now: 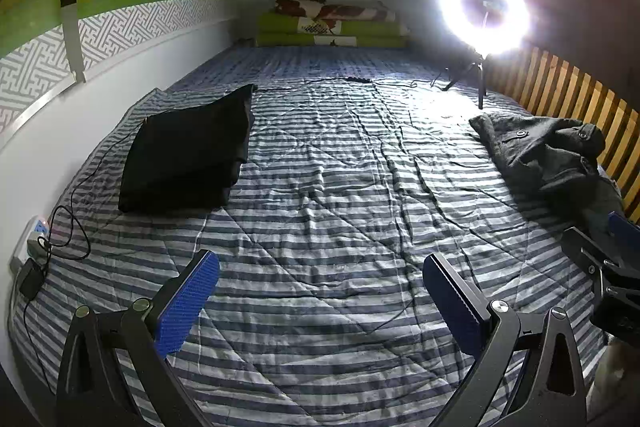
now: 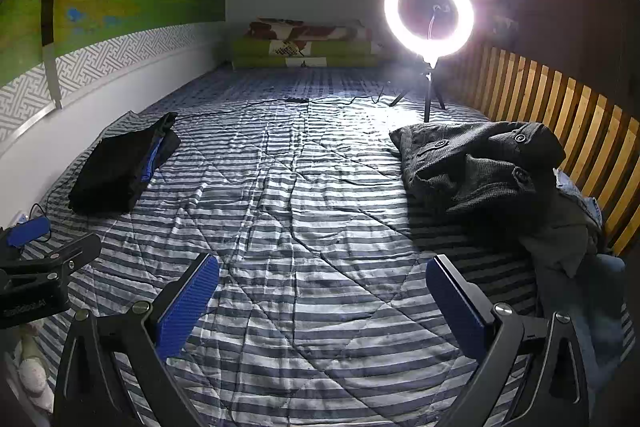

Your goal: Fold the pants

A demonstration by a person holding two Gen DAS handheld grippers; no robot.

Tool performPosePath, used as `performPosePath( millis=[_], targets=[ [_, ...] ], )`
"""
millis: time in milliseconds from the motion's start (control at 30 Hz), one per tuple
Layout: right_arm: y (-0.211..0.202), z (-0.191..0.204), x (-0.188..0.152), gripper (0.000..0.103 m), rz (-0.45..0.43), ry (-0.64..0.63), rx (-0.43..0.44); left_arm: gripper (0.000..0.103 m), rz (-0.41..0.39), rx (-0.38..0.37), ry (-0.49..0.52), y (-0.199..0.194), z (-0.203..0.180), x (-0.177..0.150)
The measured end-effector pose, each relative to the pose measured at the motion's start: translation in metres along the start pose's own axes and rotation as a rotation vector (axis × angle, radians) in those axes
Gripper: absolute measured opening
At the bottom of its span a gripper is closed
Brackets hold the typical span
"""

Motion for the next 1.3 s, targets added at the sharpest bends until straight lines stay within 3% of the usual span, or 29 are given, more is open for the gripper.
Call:
performPosePath(
  millis=[1300],
  targets=[
    [0.0025,-0.0036,-0.0016,0.102,0.009,0.013,0.004,0.103,0.011,0.007,0.015,0.0087,-0.0075,-0.0073]
  ],
)
Point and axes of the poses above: each gripper's, at about its wrist camera, not at the fingertips, and y roughly the way its jaws point, z to its left, x to its top, the point moved 5 cm from there along y, roughly the way its jaws point, and after that the axes turned 14 degrees about -z, right-handed, at the moved point
